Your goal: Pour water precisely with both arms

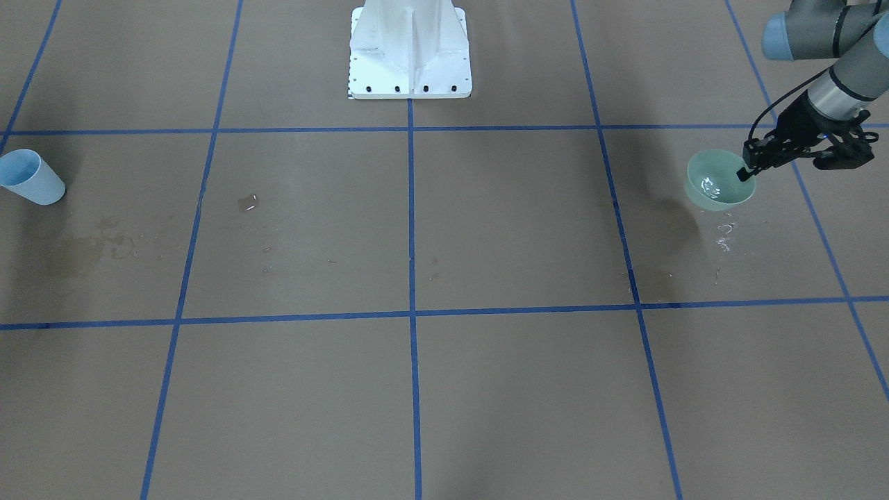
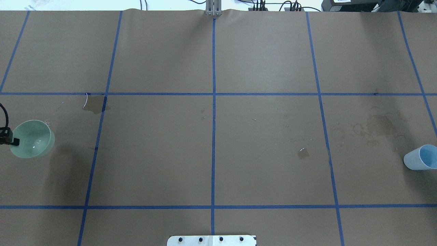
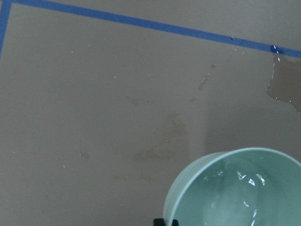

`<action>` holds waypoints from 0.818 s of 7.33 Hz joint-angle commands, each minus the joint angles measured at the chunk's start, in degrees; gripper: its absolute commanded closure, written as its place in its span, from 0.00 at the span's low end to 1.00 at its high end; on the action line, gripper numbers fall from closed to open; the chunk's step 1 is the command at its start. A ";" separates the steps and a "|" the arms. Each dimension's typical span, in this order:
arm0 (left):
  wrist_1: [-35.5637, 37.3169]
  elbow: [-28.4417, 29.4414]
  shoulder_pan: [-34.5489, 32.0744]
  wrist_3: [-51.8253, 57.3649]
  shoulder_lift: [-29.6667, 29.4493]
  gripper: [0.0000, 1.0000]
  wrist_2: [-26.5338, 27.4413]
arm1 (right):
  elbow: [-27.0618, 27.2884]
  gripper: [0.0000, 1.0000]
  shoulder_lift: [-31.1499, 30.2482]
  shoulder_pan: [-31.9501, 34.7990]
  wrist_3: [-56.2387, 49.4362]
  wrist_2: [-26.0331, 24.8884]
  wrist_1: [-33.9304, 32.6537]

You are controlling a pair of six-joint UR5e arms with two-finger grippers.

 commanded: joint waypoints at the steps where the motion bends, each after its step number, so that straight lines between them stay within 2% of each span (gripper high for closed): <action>1: -0.32 0.08 3.24 -0.31 0.72 1.00 0.26 | 0.04 0.01 0.18 0.00 -0.09 0.00 0.00; 6: -0.32 0.08 5.35 -0.31 1.07 1.00 0.18 | -0.13 0.01 0.00 0.00 -0.18 -0.17 -0.09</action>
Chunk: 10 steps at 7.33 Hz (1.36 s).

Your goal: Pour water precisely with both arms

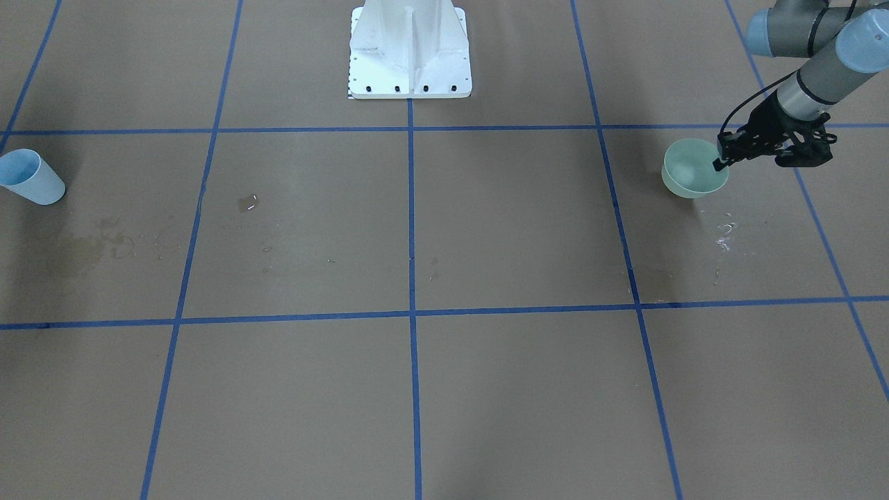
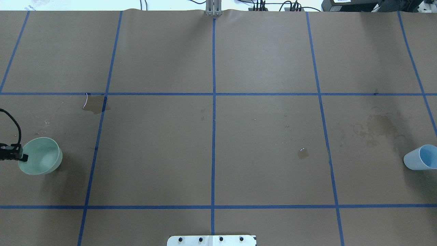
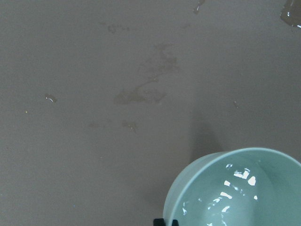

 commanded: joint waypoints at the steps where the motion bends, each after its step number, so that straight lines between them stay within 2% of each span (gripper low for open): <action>1: 0.00 0.26 0.70 -0.06 -0.02 1.00 0.00 | -0.02 0.01 -0.01 0.00 -0.01 -0.02 -0.01; 2: 0.00 0.61 1.05 -0.06 -0.11 0.87 0.00 | -0.02 0.01 0.07 0.00 -0.10 -0.02 -0.01; 3: 0.00 0.62 1.14 -0.06 -0.11 0.86 0.00 | -0.02 0.01 0.07 0.00 -0.10 -0.02 -0.01; 4: 0.00 0.70 1.23 -0.06 -0.11 0.66 0.00 | -0.02 0.01 0.07 0.00 -0.10 -0.02 -0.09; 5: 0.00 0.79 1.23 -0.15 -0.11 0.60 0.00 | -0.11 0.01 0.16 0.00 -0.10 -0.02 -0.01; 7: 0.09 0.79 1.23 -0.15 -0.20 0.59 0.08 | -0.46 0.01 0.42 0.00 -0.10 -0.02 -0.09; 8: 0.00 0.88 1.23 -0.06 -0.20 0.36 0.08 | -0.46 0.01 0.43 0.00 -0.10 -0.02 -0.09; 9: 0.00 0.79 1.23 0.03 -0.54 0.00 0.69 | -0.55 0.01 0.51 0.00 -0.10 -0.02 -0.09; 10: 0.09 -0.43 0.89 0.38 -0.64 0.00 2.53 | -0.37 0.01 0.08 0.00 -0.19 0.24 0.08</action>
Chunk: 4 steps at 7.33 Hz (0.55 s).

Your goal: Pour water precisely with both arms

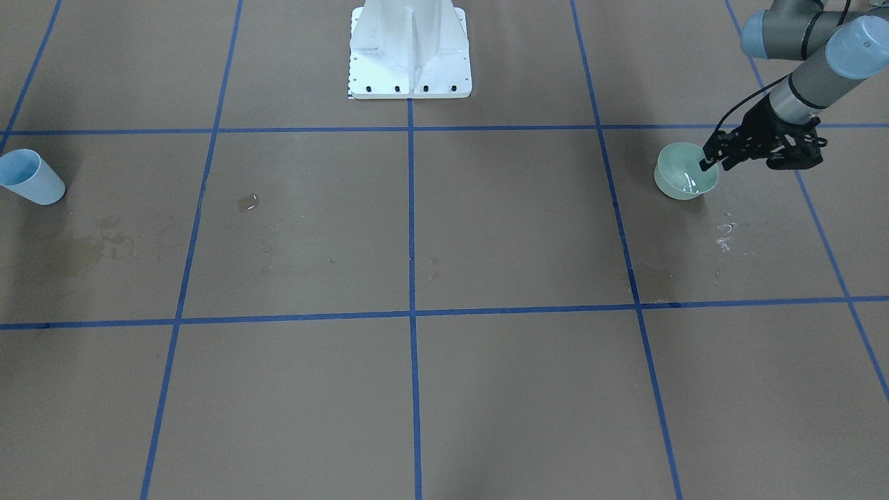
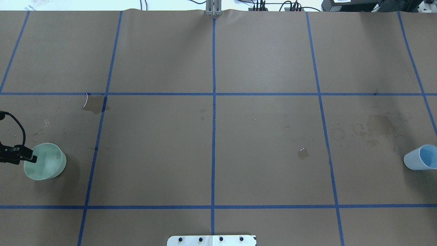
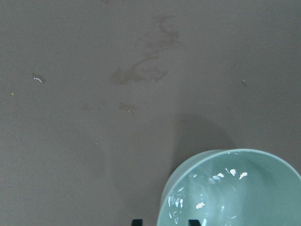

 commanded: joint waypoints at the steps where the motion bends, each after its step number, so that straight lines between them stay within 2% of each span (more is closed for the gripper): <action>1: 0.76 -1.41 -0.89 0.49 -0.45 0.00 1.55 | 0.17 0.01 -0.38 0.00 -0.59 0.30 0.14; 2: 2.42 -1.50 -0.99 0.67 -0.63 0.00 1.55 | -0.09 0.01 -0.20 -0.09 -0.51 0.12 0.14; 3: 6.17 -2.38 -2.29 6.50 -1.50 0.00 1.72 | -0.09 0.01 0.23 -0.09 -0.25 0.12 0.14; 4: 15.70 -4.91 -7.53 14.73 -4.21 0.00 1.55 | -0.09 0.01 1.20 -0.09 -0.68 0.21 0.14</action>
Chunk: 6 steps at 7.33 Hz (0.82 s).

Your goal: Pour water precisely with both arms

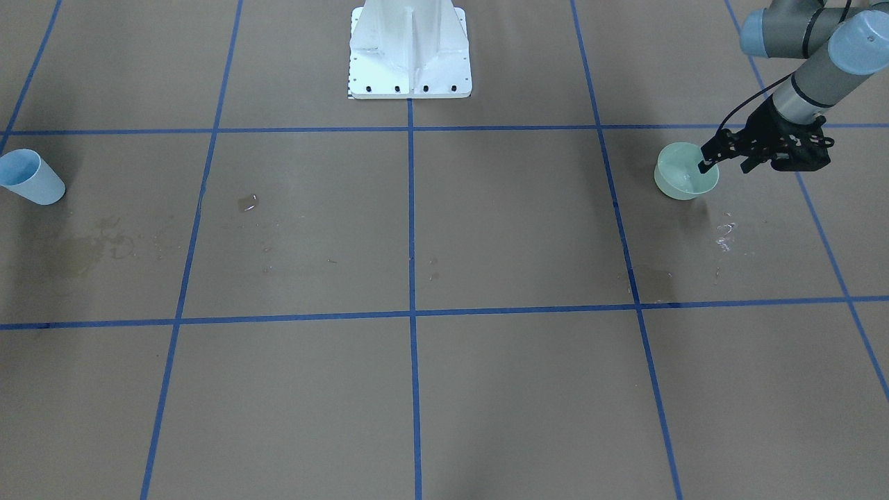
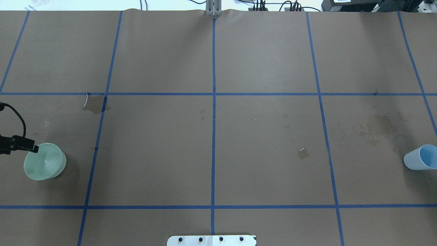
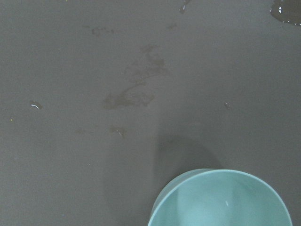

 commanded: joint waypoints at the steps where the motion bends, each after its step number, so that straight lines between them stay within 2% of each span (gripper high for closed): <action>1: 21.23 -5.87 -9.67 18.51 -6.52 0.00 0.04 | -0.65 0.01 0.82 -0.02 -0.26 0.05 0.00; 2: 30.32 -6.00 -14.59 26.09 -12.30 0.00 -0.22 | -0.48 0.01 0.99 -0.02 -0.26 0.14 0.00; 3: 34.94 -5.04 -18.47 32.34 -14.54 0.00 -0.48 | 0.39 0.01 1.34 -0.02 -0.35 -0.03 0.09; 4: 35.07 -1.55 -23.55 39.54 -14.99 0.00 -1.79 | 0.05 0.01 2.04 -0.02 -0.26 -0.82 0.00; 5: 35.16 4.40 -29.09 46.75 -16.13 0.00 -6.24 | 0.13 0.01 2.31 -0.02 -0.35 -4.05 0.00; 6: 35.33 9.68 -32.80 49.34 -19.19 0.00 -9.33 | -0.22 0.01 1.96 -0.02 0.00 -4.77 -0.09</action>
